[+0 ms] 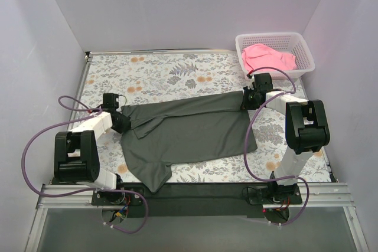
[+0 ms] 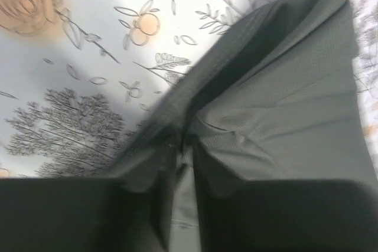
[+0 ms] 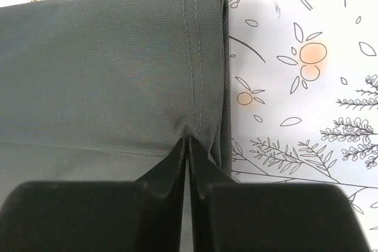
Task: Fold and stack the t-shirts
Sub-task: Fold the tshirt
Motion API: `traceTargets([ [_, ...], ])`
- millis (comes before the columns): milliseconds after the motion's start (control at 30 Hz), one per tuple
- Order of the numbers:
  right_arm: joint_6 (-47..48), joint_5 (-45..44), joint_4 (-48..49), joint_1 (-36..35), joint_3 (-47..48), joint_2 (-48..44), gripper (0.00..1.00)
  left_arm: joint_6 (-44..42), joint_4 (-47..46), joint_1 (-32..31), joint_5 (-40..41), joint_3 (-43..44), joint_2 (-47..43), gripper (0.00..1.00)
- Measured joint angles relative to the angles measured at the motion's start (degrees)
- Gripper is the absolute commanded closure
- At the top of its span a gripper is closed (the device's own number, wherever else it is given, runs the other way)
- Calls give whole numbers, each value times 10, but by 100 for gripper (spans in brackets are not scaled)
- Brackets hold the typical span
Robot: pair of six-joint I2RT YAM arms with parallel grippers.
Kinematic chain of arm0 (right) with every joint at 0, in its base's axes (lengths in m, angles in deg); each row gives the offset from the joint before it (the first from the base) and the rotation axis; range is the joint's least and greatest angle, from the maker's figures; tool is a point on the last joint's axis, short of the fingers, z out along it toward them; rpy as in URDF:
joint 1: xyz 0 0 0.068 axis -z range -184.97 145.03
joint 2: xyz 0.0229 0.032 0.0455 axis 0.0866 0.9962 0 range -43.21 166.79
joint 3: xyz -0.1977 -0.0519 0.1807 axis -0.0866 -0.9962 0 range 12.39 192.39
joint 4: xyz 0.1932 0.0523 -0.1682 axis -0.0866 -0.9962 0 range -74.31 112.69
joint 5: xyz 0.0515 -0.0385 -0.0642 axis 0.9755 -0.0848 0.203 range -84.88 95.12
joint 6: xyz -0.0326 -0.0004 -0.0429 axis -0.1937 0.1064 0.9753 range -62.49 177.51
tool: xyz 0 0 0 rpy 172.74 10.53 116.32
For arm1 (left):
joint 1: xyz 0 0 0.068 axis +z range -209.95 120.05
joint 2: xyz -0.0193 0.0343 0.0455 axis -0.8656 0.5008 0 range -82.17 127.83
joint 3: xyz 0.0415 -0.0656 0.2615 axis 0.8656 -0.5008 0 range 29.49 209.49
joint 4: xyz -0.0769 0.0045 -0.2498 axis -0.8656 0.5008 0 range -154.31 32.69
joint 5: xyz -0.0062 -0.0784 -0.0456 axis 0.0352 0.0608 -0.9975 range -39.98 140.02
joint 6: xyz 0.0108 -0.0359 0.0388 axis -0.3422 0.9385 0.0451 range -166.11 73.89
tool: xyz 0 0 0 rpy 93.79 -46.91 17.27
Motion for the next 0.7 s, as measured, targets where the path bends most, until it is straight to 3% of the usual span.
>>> traceTargets([
  [133,1,-2,1,0,0,-1,82,9,-15,2,3,2,-4,50],
  [233,4,-2,1,0,0,-7,76,-5,-13,5,12,13,-7,38],
  [433,7,9,4,1,15,-22,71,-60,-33,19,20,69,3,36],
  [700,7,17,13,3,78,0,71,-108,-75,24,14,140,106,39],
])
